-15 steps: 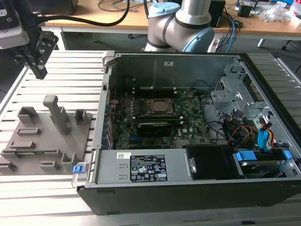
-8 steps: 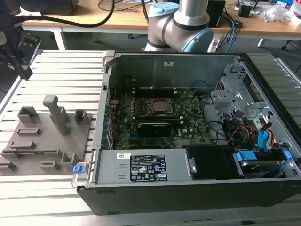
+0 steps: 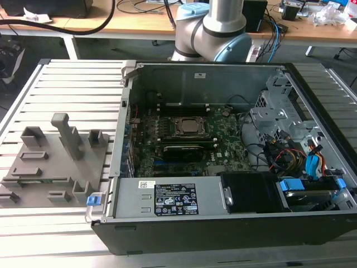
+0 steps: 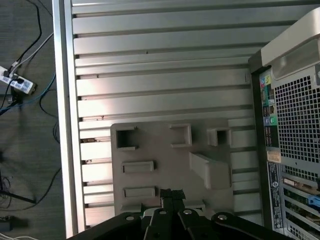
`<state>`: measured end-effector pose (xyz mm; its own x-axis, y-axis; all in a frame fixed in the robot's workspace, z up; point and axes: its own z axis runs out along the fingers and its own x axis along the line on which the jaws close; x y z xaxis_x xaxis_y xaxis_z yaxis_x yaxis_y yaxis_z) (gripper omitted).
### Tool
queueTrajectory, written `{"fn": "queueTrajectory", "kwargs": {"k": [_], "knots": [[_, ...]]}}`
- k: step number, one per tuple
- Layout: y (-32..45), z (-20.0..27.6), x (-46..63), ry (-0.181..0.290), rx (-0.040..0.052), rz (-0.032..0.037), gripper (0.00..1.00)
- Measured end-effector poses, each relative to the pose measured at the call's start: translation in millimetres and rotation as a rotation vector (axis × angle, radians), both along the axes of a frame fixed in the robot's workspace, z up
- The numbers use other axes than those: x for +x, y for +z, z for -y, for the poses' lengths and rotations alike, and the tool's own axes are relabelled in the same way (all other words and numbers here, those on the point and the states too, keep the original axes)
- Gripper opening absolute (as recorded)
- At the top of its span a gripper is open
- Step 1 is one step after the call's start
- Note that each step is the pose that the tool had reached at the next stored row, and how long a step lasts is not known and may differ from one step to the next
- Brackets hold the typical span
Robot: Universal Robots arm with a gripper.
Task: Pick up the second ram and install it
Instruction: 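Reach for the second ram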
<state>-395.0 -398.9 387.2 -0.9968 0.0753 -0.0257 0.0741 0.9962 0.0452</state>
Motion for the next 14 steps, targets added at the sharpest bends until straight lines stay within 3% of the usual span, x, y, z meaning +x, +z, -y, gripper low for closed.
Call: {"fn": "queueTrajectory", "kwargs": {"k": [5,10,14], "knots": [[-0.7,0.0,-16.2,0.000,0.0000,0.0000,0.11],[-2.1,0.0,-41.7,0.000,0.0001,0.0001,0.11],[-2.6,0.1,-44.2,0.000,0.0001,0.0001,0.11]]}}
